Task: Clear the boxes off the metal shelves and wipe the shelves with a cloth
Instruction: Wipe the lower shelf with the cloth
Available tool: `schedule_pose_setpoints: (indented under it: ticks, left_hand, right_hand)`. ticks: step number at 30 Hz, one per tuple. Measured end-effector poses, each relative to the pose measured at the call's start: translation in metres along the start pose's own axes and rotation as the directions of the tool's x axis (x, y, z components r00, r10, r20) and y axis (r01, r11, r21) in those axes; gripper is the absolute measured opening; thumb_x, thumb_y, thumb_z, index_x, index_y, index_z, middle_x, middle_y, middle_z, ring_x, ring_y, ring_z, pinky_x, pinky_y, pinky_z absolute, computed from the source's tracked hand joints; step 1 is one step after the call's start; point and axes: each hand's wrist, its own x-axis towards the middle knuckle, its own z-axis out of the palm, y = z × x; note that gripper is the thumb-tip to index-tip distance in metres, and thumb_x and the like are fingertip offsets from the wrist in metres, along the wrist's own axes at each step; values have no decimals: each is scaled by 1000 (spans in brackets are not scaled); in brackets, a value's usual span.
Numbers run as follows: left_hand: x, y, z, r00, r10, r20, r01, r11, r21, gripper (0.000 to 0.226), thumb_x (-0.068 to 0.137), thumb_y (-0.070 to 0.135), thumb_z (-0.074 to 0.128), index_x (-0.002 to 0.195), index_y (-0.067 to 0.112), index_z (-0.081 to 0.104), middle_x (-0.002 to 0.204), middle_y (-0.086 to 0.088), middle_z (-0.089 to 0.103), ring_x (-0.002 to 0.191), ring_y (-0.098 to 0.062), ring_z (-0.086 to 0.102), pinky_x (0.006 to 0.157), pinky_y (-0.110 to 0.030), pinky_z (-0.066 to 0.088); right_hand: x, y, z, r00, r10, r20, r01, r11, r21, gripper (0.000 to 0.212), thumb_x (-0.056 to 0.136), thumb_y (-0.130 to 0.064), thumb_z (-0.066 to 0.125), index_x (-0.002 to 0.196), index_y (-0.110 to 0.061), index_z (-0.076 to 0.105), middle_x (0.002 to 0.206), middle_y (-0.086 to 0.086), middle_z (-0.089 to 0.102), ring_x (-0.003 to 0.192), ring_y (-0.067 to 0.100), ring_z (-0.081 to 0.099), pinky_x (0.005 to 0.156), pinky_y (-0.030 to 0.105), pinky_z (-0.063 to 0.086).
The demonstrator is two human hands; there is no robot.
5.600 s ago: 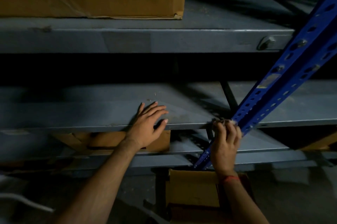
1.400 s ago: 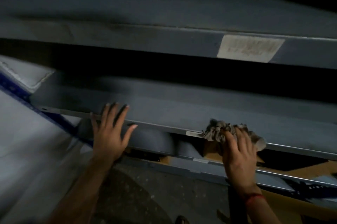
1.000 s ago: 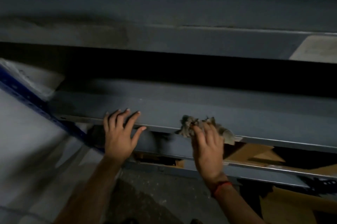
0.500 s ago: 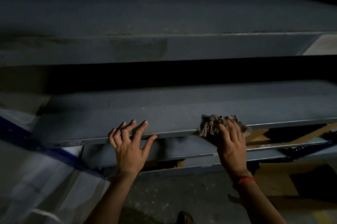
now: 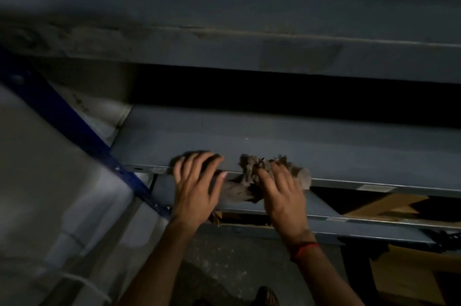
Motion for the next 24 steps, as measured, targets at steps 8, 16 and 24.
schedule_pose_setpoints:
  ticks: [8, 16, 24]
  left_hand:
    - [-12, -62, -21, 998, -40, -53, 41, 999, 20, 39, 99, 42, 55, 129, 20, 67, 132, -5, 61, 124, -30, 53, 110, -51, 31]
    - [-11, -68, -25, 999, -49, 1, 49, 997, -55, 37, 101, 36, 52, 132, 20, 65, 134, -2, 60, 119, -29, 51, 105, -41, 34]
    - [-12, -93, -41, 998, 15, -68, -24, 992, -128, 27, 96, 22, 64, 120, 12, 72, 126, -2, 67, 118, -23, 59, 102, -41, 46]
  right_hand:
    - [-16, 20, -14, 947, 309, -84, -302, 949, 90, 38, 94, -20, 47, 131, -12, 48, 137, 23, 49, 131, 39, 38, 102, 63, 43]
    - [32, -113, 38, 995, 103, -12, -99, 980, 174, 70, 70, -7, 77, 134, -14, 50, 132, 20, 58, 129, 33, 41, 107, 47, 35]
    - [26, -65, 17, 995, -94, 31, 94, 995, 17, 59, 83, -11, 67, 139, -15, 47, 136, 21, 57, 128, 39, 52, 105, 53, 45]
